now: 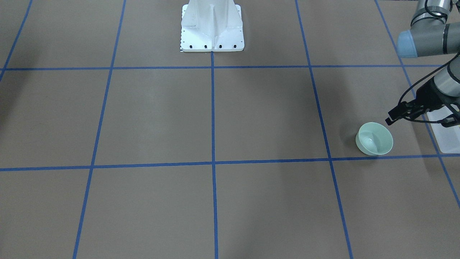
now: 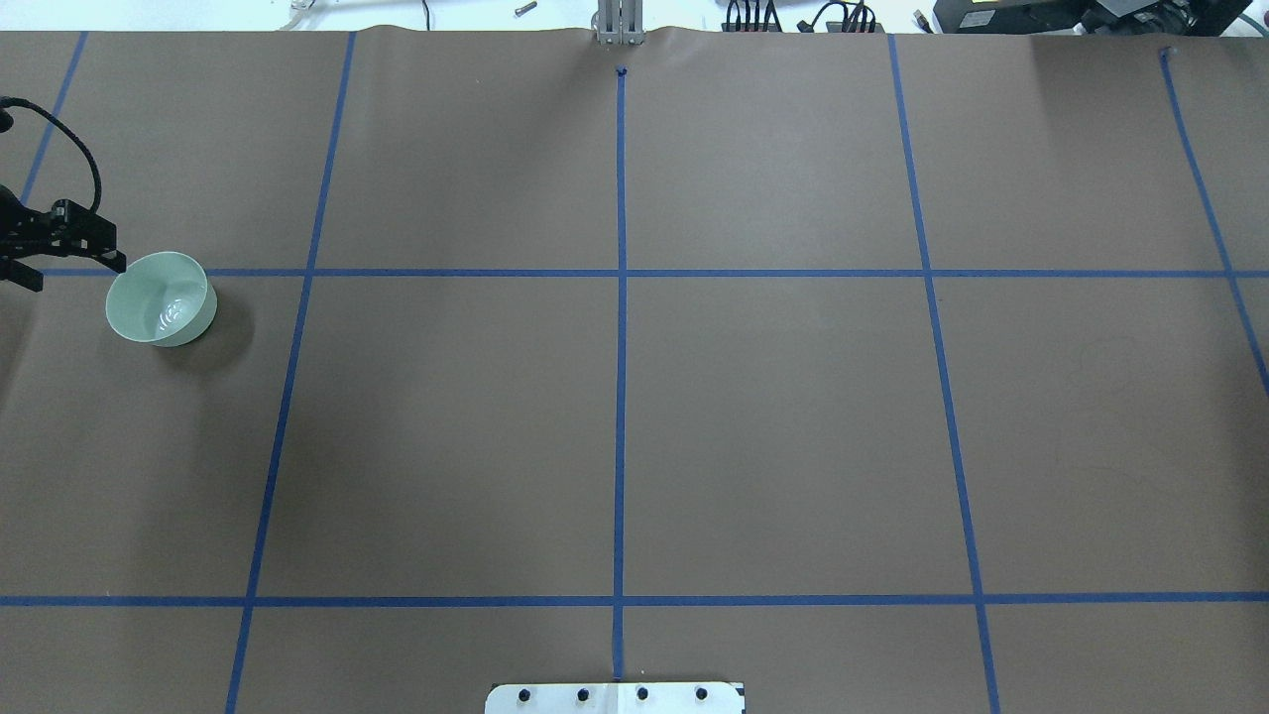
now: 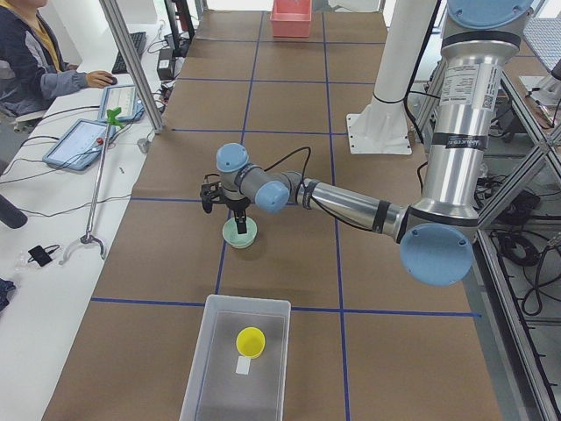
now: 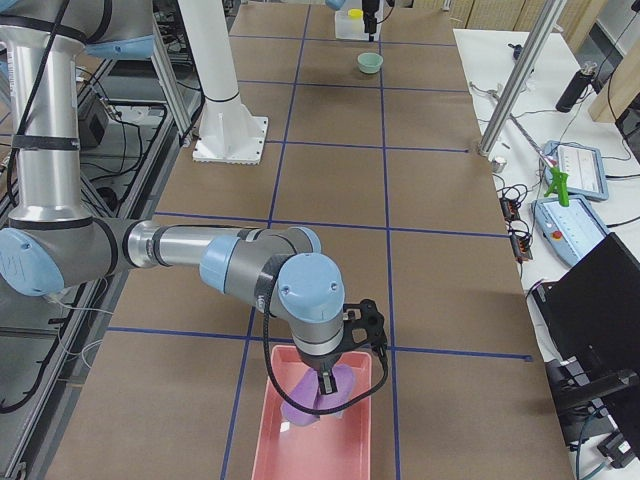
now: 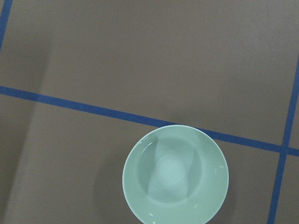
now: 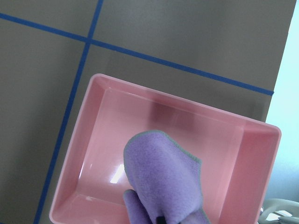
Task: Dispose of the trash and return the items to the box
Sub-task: 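Release the cloth into the pink bin while left gripper nears the bowl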
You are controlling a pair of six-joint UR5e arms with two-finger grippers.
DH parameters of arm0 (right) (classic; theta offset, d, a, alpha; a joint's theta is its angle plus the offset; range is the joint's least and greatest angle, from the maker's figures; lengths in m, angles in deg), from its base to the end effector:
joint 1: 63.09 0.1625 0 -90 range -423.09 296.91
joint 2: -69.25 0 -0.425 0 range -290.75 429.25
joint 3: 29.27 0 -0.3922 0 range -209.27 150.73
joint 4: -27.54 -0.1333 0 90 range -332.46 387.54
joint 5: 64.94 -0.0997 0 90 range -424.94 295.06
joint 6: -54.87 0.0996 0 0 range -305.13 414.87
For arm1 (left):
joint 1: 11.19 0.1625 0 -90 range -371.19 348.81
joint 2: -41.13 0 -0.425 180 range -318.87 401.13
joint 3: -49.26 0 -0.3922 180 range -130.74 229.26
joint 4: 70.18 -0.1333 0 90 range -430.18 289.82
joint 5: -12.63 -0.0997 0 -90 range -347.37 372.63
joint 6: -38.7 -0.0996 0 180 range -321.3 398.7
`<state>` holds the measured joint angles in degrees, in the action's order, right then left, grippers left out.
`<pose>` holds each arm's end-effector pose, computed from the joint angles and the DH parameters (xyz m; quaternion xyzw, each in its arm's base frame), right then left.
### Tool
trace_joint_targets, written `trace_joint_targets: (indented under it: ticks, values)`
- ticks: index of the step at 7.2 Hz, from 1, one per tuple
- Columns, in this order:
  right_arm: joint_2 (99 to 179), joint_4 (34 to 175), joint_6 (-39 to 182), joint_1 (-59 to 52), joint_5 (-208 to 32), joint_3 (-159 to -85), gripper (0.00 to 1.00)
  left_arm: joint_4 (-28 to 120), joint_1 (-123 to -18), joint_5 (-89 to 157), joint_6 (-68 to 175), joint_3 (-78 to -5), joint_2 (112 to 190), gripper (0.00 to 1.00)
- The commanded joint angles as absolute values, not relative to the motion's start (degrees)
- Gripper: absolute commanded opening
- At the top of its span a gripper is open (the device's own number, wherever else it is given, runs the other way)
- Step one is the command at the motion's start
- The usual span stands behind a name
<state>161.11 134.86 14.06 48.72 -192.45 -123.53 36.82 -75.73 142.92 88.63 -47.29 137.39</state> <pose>0.2361 -0.3946 0.6729 0.0606 -0.3363 -0.1138 0.9329 0.1755 -0.5290 0.5144 -0.0124 0.4110 -0.1057 0.9054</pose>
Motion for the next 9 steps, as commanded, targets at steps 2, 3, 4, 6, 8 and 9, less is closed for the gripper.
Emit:
trace_joint_targets:
  ticks: [2,3,4,6,8,9]
  values:
    - [161.6,124.7,13.5,49.1,-192.3,-112.7,0.0,37.2,-74.6,141.3,88.7,-43.7,140.0,0.97]
    - [161.8,121.7,13.9,49.1,-192.7,-110.8,0.31,39.4,-74.6,141.3,88.7,-41.7,140.2,0.97]
    - [161.8,121.7,13.9,49.1,-193.2,-110.6,0.99,43.1,-74.6,141.3,88.6,-39.0,140.1,0.97]
    - [161.8,121.5,14.0,49.0,-194.6,-110.8,1.0,47.7,-74.6,141.3,88.6,-36.4,137.9,0.96]
    - [161.5,121.6,15.1,48.4,-200.4,-111.4,1.0,53.8,-74.5,141.3,88.8,-31.0,137.9,0.93]
    - [161.5,121.6,16.6,47.8,-201.1,-112.2,1.0,56.7,-74.5,141.2,89.2,-28.6,138.3,0.9]
